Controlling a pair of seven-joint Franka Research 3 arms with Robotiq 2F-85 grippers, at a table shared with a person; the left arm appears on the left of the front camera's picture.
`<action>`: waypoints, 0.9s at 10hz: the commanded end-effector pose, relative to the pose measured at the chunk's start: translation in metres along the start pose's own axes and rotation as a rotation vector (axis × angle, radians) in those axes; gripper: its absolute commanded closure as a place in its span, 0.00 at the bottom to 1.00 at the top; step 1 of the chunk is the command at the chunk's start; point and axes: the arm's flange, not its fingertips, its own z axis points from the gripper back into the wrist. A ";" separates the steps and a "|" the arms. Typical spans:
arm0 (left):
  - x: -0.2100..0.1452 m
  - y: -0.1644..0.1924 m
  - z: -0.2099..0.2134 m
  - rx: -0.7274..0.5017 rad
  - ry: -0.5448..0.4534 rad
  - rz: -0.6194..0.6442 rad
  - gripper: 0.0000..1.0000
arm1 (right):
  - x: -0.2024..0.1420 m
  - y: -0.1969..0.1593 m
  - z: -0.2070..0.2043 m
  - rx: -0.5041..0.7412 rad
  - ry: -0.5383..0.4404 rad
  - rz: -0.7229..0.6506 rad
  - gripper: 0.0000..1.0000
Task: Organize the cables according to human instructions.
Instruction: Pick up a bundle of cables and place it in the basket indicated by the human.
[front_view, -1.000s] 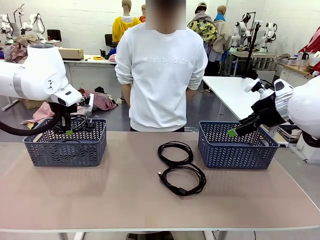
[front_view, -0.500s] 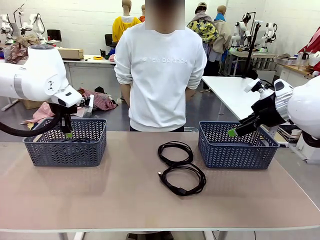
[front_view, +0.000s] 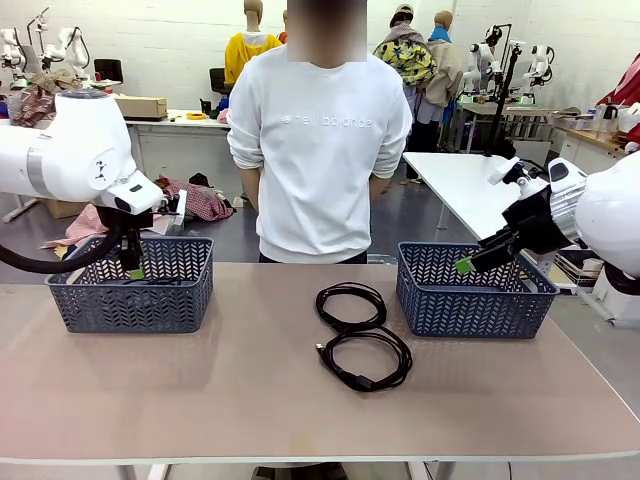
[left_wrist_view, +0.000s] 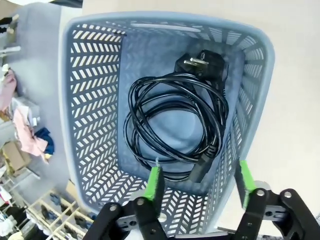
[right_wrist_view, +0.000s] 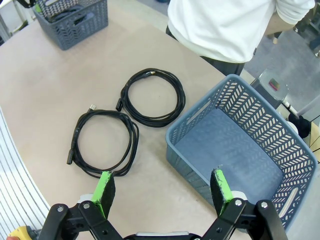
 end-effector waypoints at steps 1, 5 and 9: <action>-0.002 0.002 0.003 -0.021 -0.015 0.009 0.05 | 0.000 -0.001 0.000 0.006 -0.008 -0.007 0.00; -0.003 0.001 0.001 -0.026 -0.028 0.025 0.00 | 0.000 -0.001 0.000 0.006 -0.008 -0.007 0.00; -0.001 0.000 -0.001 -0.013 -0.012 0.018 0.00 | 0.000 -0.001 0.000 0.006 -0.008 -0.007 0.00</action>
